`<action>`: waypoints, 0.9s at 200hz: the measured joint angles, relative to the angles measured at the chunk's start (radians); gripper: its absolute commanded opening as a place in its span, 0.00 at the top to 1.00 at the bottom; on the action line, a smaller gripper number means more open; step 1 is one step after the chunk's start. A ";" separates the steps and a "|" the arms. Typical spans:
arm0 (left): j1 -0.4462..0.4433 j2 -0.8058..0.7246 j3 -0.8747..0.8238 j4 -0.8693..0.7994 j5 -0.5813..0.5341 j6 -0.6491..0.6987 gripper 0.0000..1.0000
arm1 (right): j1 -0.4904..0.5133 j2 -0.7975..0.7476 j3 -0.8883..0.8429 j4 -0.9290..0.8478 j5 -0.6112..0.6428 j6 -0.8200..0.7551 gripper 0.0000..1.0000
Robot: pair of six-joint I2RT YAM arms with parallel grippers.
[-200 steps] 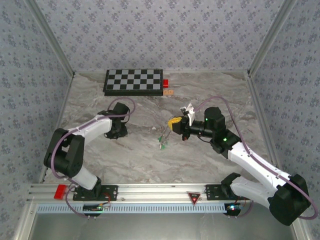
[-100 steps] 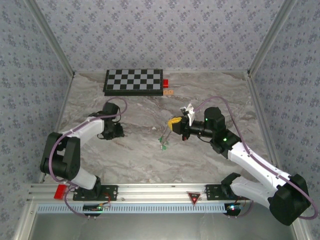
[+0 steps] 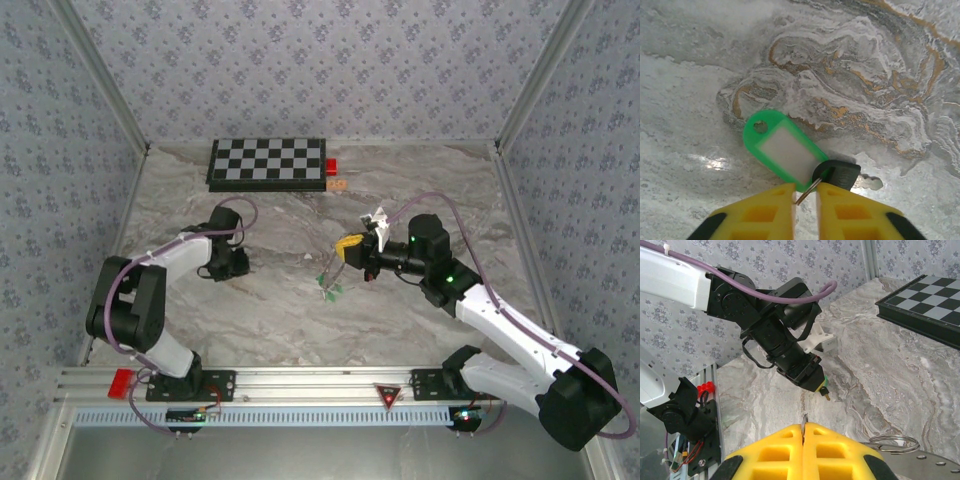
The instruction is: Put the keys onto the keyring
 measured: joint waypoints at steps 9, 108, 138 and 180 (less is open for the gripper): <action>0.000 0.001 0.000 0.000 0.000 0.001 0.84 | 0.001 0.000 0.000 0.000 0.000 0.000 1.00; -0.028 -0.037 0.009 -0.013 -0.026 0.015 1.00 | 0.001 0.000 0.000 0.000 0.000 0.000 1.00; -0.139 -0.082 0.061 -0.045 -0.104 0.035 1.00 | 0.005 0.001 0.000 0.001 0.000 0.000 1.00; -0.274 -0.122 0.093 -0.032 -0.189 0.066 1.00 | 0.005 0.001 0.000 0.007 0.000 0.000 1.00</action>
